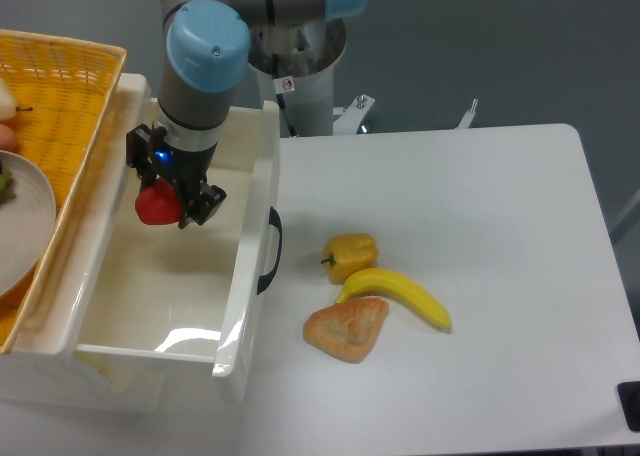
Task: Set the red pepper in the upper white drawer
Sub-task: 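Hold the red pepper above the drawer interior, adjusting slightly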
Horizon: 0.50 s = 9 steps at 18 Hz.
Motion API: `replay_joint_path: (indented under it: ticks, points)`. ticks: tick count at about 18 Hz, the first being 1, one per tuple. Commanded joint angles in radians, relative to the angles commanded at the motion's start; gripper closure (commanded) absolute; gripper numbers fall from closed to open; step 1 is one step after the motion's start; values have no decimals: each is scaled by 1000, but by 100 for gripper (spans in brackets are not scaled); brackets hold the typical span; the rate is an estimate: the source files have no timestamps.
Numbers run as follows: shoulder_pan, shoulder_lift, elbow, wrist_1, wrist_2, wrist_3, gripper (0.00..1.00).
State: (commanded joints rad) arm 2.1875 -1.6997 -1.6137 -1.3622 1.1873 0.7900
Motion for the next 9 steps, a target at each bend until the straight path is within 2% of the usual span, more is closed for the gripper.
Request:
replay_joint_path:
  ticks: [9]
  points:
    - [0, -12, -2, -2, 0, 0, 29]
